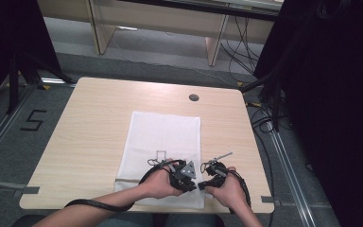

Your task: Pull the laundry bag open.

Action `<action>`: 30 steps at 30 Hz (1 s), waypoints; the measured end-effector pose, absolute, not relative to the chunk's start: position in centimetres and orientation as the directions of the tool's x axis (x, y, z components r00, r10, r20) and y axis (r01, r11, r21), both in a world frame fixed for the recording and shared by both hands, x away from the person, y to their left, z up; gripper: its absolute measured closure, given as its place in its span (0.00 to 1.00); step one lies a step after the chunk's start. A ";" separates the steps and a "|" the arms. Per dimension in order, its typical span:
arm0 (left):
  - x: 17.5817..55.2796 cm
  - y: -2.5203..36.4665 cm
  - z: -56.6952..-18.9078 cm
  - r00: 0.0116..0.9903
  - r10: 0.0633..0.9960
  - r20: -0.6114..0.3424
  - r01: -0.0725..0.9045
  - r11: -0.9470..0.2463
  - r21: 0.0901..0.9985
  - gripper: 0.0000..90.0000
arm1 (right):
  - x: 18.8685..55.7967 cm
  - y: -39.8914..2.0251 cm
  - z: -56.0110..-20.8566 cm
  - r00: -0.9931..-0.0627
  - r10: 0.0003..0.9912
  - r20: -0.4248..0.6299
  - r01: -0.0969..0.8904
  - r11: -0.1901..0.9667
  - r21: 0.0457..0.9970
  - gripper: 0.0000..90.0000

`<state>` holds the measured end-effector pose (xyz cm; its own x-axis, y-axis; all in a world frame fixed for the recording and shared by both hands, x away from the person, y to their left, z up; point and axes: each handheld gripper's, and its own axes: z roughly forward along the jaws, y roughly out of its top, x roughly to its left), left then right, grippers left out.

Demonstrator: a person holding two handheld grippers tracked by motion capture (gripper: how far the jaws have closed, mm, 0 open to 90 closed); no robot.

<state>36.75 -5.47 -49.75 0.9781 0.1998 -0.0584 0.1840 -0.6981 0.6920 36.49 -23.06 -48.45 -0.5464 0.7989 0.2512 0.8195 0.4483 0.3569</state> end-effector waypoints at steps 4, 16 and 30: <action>36.6 -5.3 -49.7 0.981 0.189 -0.042 0.164 -0.693 0.702 0.91 | 36.4 -23.0 -48.5 -0.545 0.802 0.245 0.819 0.448 0.358 1.00; 36.7 -4.5 -49.2 0.980 0.192 -0.057 0.176 -0.688 0.704 0.91 | 36.4 -22.8 -48.3 -0.534 0.811 0.238 0.827 0.442 0.346 1.00; 36.6 -4.1 -49.0 0.977 0.202 -0.065 0.188 -0.681 0.708 0.91 | 36.4 -22.8 -48.3 -0.555 0.800 0.228 0.814 0.465 0.349 1.00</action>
<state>36.62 -4.07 -49.00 0.9772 0.2023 -0.0650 0.1880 -0.6807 0.7080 36.40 -22.78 -48.32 -0.5552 0.7998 0.2280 0.8135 0.4653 0.3487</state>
